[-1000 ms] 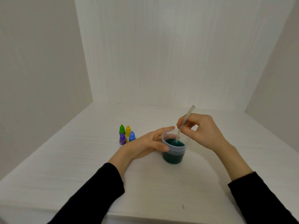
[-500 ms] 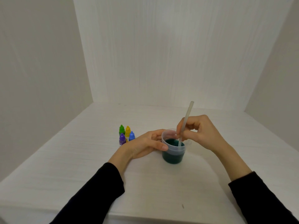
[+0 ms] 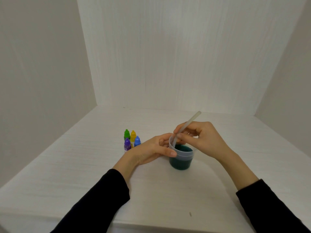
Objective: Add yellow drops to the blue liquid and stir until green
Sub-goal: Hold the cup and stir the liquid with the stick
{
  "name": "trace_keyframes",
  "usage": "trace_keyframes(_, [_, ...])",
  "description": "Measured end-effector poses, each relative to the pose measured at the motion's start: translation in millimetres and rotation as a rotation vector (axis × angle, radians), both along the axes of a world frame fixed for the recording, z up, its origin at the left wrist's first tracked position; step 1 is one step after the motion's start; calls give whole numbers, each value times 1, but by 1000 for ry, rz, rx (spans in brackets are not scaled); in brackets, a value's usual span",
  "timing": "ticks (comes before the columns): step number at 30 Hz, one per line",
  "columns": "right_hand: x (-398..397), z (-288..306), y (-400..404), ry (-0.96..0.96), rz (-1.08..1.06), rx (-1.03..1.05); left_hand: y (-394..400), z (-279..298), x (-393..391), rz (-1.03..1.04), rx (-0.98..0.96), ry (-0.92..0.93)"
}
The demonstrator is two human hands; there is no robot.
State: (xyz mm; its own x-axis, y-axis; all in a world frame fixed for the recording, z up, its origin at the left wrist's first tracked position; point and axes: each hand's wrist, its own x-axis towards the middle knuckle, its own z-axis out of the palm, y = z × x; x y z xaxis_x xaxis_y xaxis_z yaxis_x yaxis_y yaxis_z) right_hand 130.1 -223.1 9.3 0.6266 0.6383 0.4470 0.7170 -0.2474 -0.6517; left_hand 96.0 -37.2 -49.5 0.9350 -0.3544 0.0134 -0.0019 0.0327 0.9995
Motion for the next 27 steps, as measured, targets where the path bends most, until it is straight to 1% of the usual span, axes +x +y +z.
trace_keyframes(4, [2, 0, 0, -72, -70, -39, -2, 0, 2, 21, 60, -15])
trace_keyframes(9, [5, -2, -3, -83, -86, -32, -3, 0, 0, 46, 104, -5])
trace_keyframes(12, [8, -1, -5, -102, -103, -26, -2, 2, 0, 2, 81, 5])
trace_keyframes(18, [11, 2, -14, -145, -146, -2, 3, 2, -2, -30, -29, 39])
trace_keyframes(21, [9, 4, -15, -110, -135, 0, 4, 1, -1, -35, -62, 44])
trace_keyframes(27, [3, 6, -13, 25, 3, 13, 4, 0, 1, -50, -70, 35])
